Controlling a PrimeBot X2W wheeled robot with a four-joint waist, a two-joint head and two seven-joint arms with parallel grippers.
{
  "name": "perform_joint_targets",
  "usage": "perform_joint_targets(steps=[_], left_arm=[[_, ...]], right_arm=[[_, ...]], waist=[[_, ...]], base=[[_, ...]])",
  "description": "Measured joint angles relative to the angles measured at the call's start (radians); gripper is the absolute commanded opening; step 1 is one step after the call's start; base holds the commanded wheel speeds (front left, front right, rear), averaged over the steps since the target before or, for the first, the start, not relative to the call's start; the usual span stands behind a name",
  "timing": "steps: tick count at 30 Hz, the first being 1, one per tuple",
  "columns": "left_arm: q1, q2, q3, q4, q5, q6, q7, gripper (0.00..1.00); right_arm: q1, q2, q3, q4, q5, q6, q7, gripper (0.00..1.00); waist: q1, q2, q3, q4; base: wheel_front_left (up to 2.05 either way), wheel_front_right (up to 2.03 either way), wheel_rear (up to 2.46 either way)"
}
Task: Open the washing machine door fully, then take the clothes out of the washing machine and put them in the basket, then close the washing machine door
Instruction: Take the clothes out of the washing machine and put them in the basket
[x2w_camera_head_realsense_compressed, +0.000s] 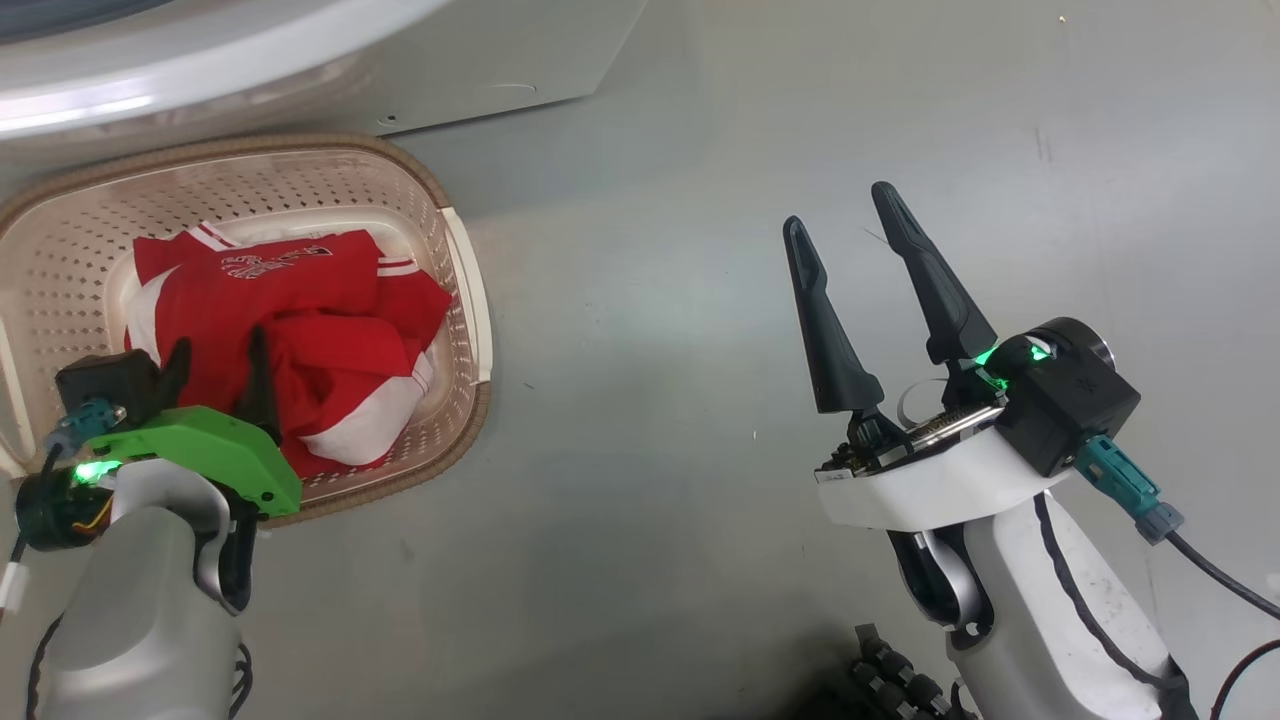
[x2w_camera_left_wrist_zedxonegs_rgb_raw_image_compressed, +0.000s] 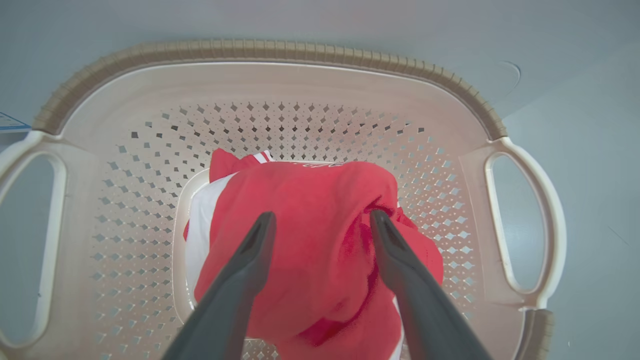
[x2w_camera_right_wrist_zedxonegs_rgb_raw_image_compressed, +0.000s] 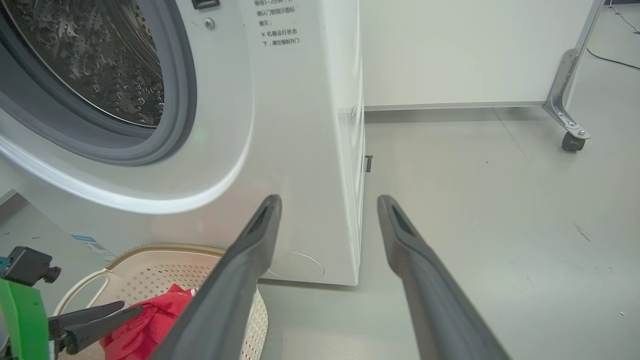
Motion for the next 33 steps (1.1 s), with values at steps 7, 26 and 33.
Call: perform_joint_targets(steps=[7,26,33], left_arm=[[0.001,-0.009,-0.018,0.001,0.014,-0.010,-0.065,1.00],[0.069,-0.073,-0.048,-0.206,0.039,-0.031,-0.095,1.00],[0.110,-0.076,-0.041,-0.349,0.063,-0.031,-0.095,1.00]], right_arm=[[0.000,0.000,-0.016,0.039,-0.004,0.000,0.000,1.00],[0.099,0.000,-0.102,0.129,-0.037,0.000,0.000,1.00],[0.135,-0.001,-0.134,0.143,-0.038,0.000,0.000,1.00]], waist=[[0.0000,0.0000,-0.048,0.019],[0.0000,0.0000,-0.255,0.111],[0.0000,0.0000,-0.339,0.150]], base=[[0.00,0.00,0.00],[0.00,0.00,0.00],[0.00,0.00,0.00]])
